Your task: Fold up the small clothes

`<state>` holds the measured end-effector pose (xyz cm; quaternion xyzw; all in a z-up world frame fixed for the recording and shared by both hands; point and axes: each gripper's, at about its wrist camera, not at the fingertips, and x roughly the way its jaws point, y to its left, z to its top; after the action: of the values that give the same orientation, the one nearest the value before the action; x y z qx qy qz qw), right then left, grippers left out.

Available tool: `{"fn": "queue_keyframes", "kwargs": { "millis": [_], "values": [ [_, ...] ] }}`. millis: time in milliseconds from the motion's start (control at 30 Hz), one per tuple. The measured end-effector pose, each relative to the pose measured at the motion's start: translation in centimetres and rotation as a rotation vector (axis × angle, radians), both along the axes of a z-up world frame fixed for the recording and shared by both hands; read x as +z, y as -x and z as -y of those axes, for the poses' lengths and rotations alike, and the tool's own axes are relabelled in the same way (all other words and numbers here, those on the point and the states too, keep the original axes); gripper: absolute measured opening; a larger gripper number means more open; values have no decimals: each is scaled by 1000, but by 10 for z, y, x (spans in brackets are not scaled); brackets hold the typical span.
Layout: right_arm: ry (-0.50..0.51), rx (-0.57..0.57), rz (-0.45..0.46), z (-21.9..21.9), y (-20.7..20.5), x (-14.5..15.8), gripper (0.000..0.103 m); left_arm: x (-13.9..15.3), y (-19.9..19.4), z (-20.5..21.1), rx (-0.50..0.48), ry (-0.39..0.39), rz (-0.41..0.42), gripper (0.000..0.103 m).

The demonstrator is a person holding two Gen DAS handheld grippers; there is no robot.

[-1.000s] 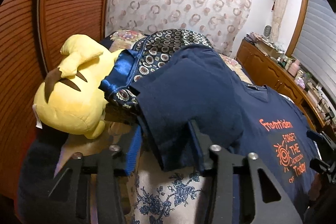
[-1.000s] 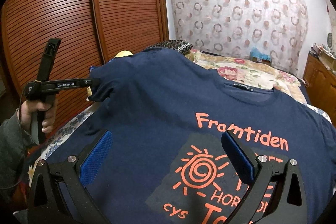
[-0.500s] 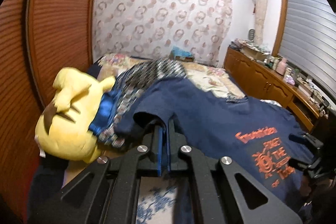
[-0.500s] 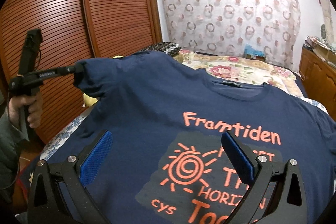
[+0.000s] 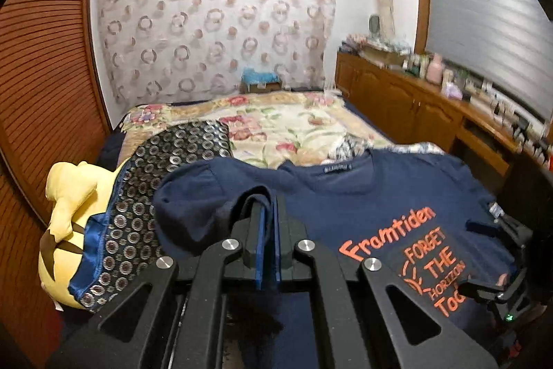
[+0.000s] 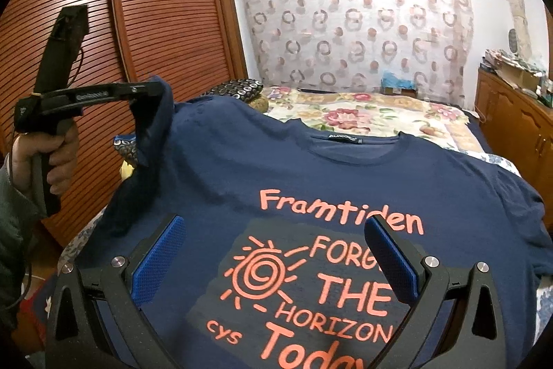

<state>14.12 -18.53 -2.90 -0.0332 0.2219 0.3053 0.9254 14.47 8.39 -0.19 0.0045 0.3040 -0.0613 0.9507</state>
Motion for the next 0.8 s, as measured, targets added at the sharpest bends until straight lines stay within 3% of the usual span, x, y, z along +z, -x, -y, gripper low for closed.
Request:
{"fn": "queue_keyframes", "kwargs": {
  "millis": [133,267,433,500,600,800],
  "values": [
    [9,0,-6,-7,3,-1,103,-1,4,4,-30,18,-17,18],
    [11,2,-11,-12,-1,1,103,8,15,0,-30,29,5,40],
    [42,38,-3,-27,-10,5,103,17,30,-14,-2,41,32,49],
    [43,70,-9,-36,-18,9,101,19,37,-22,9,41,47,64],
    [37,127,-17,-49,-36,17,99,21,46,-31,29,57,71,76],
    [69,261,-8,-101,-62,23,86,17,55,-52,79,63,84,80]
  ]
}}
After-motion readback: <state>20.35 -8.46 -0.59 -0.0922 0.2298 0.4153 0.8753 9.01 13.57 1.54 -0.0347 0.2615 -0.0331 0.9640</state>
